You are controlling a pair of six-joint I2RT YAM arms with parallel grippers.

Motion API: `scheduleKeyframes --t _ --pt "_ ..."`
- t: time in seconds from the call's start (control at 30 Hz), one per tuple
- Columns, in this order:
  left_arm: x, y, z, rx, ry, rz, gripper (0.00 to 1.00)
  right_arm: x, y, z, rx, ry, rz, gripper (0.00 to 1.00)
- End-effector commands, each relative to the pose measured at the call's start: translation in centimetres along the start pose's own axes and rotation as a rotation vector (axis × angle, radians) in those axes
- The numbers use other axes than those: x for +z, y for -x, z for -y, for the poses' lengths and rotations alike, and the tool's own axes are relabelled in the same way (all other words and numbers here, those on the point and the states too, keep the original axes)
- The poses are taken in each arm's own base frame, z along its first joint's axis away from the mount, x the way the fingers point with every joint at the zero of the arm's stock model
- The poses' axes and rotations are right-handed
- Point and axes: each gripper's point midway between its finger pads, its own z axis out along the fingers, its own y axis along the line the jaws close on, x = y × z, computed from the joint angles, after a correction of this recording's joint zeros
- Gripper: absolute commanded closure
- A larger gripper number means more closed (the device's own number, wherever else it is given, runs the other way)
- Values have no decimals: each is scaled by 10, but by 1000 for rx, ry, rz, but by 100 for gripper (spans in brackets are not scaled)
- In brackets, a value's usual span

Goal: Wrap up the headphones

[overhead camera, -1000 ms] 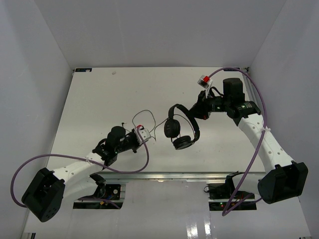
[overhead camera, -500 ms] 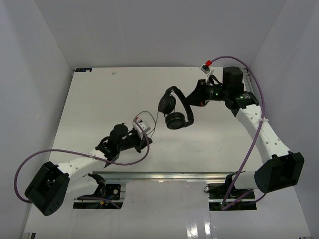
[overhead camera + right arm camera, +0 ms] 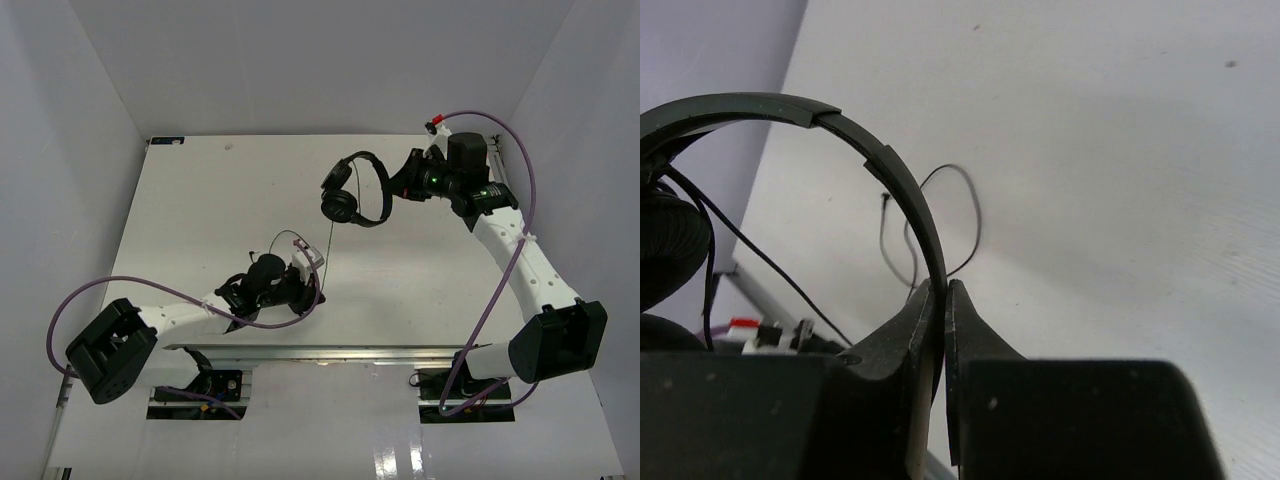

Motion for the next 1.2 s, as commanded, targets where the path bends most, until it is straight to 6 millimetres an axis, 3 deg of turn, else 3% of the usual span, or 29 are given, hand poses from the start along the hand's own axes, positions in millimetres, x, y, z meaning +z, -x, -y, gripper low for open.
scheduleKeyframes --t 0.0,0.07,0.23,0.43,0.5,0.7,0.87,1.03,1.17 --pt "1 17 9 -45 25 20 100 -12 49 34 -26 -227 258 92" --pt "1 22 12 -60 26 16 100 -18 57 53 -45 -323 334 92" --pt "4 43 23 -72 -4 -11 100 -16 46 88 -84 -488 347 92" --pt "14 61 35 -69 -49 -65 100 -9 36 101 -182 -600 364 92" --pt "17 56 38 -78 -62 -114 100 -7 35 105 -204 -631 367 92" --pt "23 76 55 -58 -120 -128 99 -5 38 120 -271 -704 390 92" --pt "28 93 68 -35 -159 -155 98 2 28 127 -341 -743 377 92" --pt "20 112 60 30 -93 -164 98 3 13 138 -426 -770 325 92" --pt "9 127 41 107 25 -173 97 -1 2 138 -499 -749 301 92"
